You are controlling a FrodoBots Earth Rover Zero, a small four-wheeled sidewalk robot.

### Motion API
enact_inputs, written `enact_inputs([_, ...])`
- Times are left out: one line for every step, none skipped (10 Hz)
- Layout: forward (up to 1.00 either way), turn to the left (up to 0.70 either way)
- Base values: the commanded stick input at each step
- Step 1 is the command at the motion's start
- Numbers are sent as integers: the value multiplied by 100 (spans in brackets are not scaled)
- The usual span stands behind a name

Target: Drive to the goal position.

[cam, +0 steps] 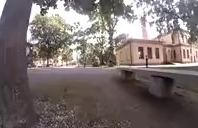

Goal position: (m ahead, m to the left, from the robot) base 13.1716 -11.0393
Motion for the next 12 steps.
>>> enact_inputs([44, 2])
enact_inputs([44, 2])
enact_inputs([44, 2])
enact_inputs([44, 2])
enact_inputs([44, 2])
enact_inputs([44, 2])
enact_inputs([44, 2])
enact_inputs([44, 2])
enact_inputs([44, 2])
enact_inputs([44, 2])
enact_inputs([44, 2])
enact_inputs([44, 2])
